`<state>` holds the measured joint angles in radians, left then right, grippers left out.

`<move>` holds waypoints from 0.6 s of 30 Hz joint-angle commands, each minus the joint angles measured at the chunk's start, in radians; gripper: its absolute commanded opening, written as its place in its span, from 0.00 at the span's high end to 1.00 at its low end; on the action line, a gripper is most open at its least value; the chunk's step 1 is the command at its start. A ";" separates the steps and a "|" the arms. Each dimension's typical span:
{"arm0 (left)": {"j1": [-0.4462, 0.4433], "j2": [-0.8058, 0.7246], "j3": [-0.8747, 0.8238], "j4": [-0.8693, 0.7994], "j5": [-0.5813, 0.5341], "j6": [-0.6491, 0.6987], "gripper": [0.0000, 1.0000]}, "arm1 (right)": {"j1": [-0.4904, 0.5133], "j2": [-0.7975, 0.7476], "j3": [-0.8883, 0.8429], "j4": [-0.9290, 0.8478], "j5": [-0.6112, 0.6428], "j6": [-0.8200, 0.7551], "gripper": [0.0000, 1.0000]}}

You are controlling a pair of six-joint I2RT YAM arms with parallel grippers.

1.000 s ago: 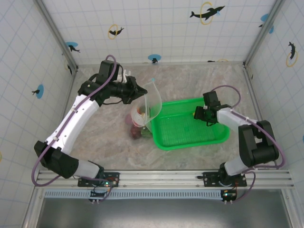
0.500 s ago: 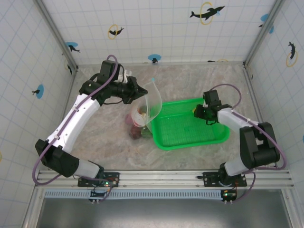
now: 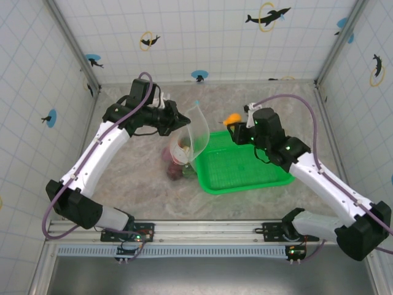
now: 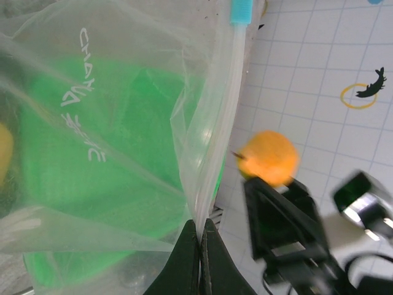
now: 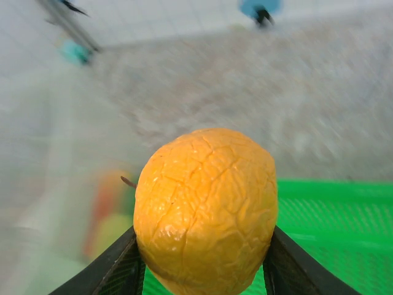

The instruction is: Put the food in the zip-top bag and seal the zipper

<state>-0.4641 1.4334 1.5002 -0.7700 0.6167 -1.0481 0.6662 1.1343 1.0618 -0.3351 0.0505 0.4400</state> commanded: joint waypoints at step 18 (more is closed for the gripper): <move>-0.006 0.008 0.084 -0.048 -0.022 -0.012 1.00 | 0.400 0.269 0.447 -0.307 0.525 -0.411 0.51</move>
<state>-0.4641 1.4422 1.5661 -0.8173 0.5995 -1.0496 1.0374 1.3891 1.4464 -0.6044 0.4675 0.1120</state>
